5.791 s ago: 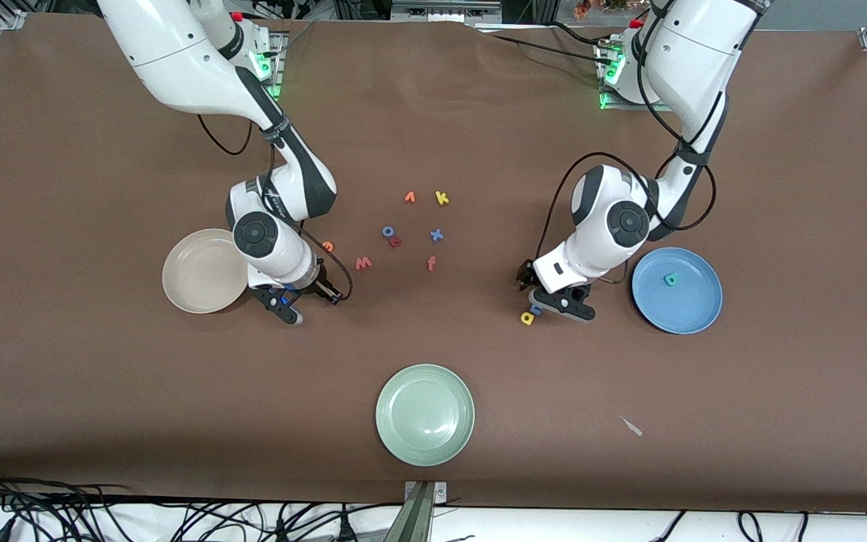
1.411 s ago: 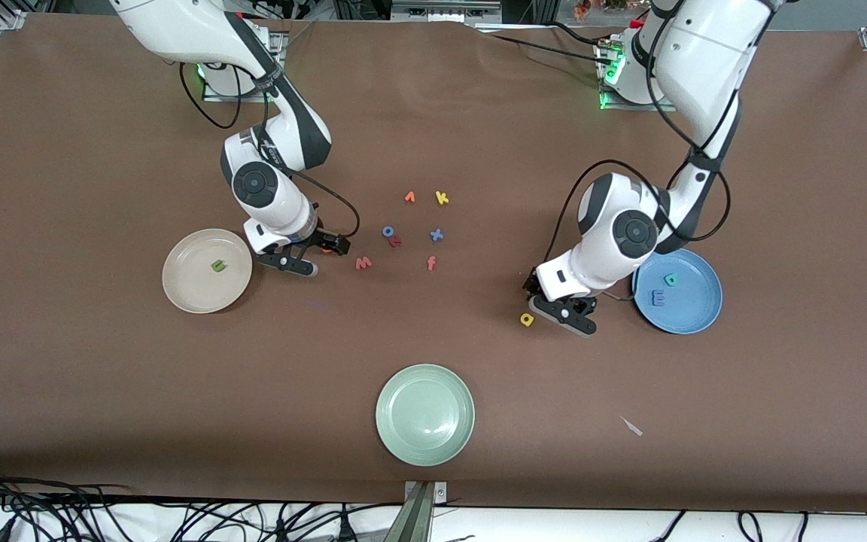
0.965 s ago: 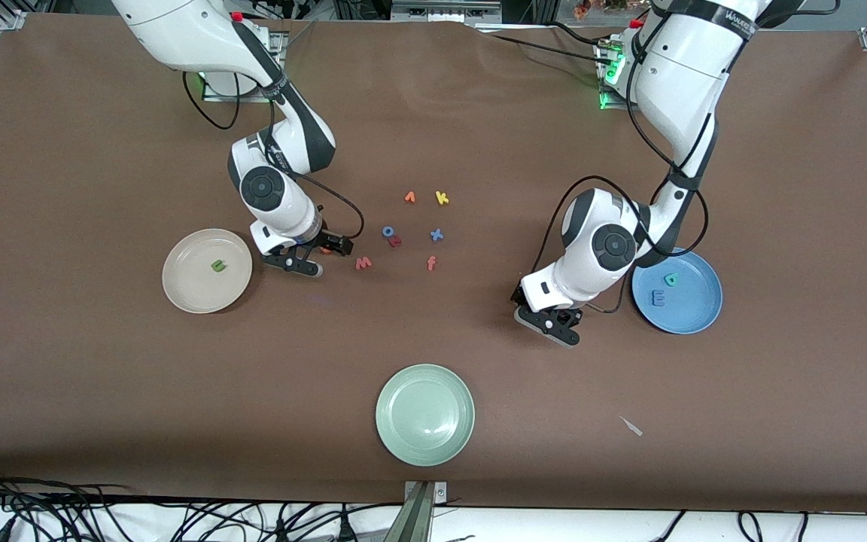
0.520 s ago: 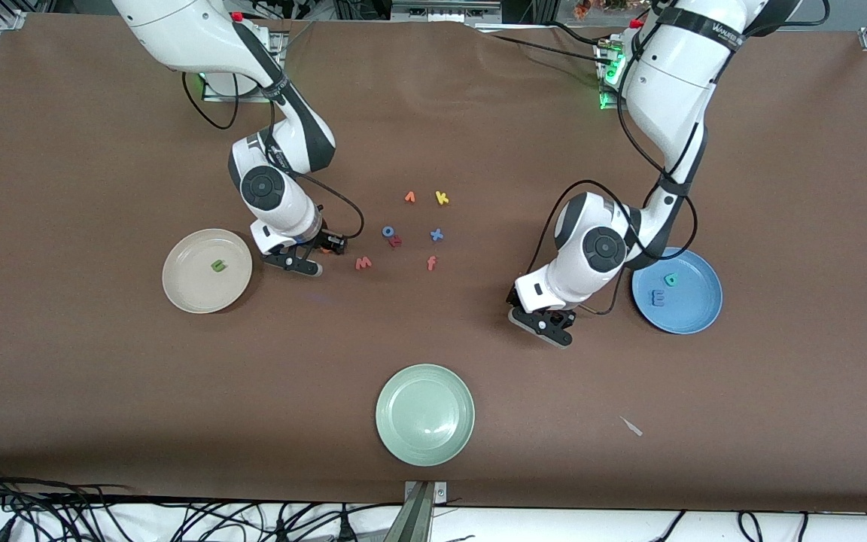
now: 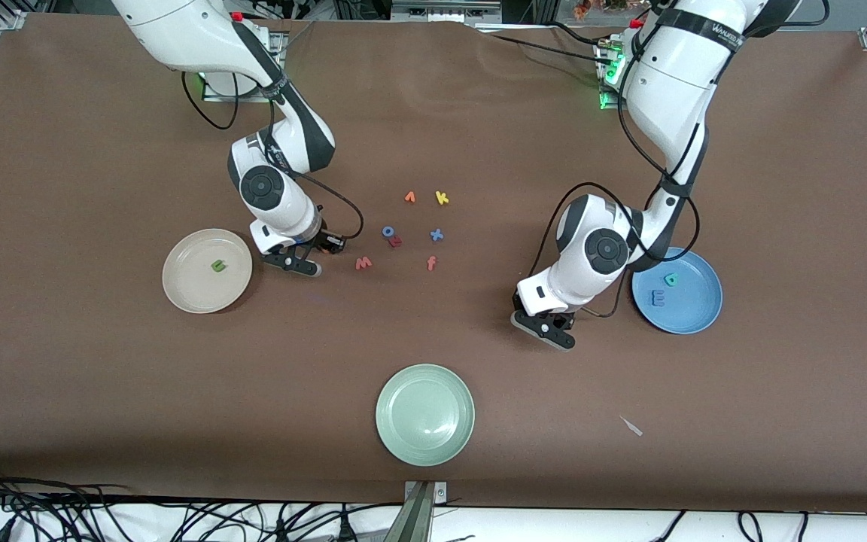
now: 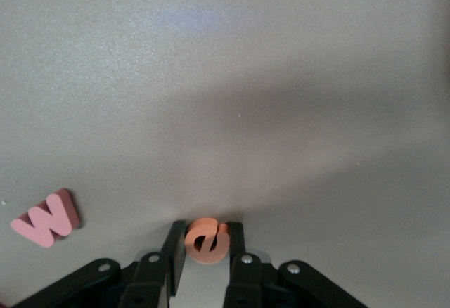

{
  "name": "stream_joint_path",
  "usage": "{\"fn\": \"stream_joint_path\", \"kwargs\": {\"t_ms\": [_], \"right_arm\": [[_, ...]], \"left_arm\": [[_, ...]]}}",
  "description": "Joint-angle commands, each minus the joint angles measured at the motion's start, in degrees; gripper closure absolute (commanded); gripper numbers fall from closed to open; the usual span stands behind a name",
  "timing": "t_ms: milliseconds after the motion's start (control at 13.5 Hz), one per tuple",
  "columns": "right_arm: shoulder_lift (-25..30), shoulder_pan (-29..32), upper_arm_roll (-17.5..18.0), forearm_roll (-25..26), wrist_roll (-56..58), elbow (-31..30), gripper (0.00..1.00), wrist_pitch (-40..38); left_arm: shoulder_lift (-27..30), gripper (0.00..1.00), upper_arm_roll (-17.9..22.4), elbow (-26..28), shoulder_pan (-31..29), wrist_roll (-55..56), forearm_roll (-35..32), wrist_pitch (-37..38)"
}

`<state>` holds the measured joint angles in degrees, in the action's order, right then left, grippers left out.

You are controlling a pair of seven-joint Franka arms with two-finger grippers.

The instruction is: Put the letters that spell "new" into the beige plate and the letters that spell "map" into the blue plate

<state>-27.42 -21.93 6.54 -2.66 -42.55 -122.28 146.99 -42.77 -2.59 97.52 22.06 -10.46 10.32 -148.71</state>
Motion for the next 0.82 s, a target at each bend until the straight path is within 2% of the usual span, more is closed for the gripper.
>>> {"fn": "stream_joint_path", "kwargs": {"t_ms": [0,148,445,668,742], "right_arm": [[-0.1,-0.2,0.2,-0.9,-1.6,-0.2,0.80,0.6],[0.3,-0.2,0.2,-0.9,-0.9,1.2,0.81,-1.2],[1.4,0.3,-0.9,-0.7,3.8,6.9,0.80,-13.0],[3.9,0.4,-5.8,-0.7,16.8,7.4,0.80,-18.0],[4.5,0.4,-7.6,-0.8,21.6,7.4,0.80,-19.1]], "left_arm": [[0.0,0.86,0.8,-0.5,0.2,0.6,-1.1,0.0],[4.3,0.85,0.8,2.1,-3.0,0.4,-1.3,1.5],[15.4,0.85,0.6,12.5,-13.0,-6.4,-1.4,8.2],[20.7,0.83,0.8,21.9,-19.2,-14.2,-1.2,9.3],[21.7,0.83,1.7,22.7,-21.1,-15.0,-1.3,9.5]]}}
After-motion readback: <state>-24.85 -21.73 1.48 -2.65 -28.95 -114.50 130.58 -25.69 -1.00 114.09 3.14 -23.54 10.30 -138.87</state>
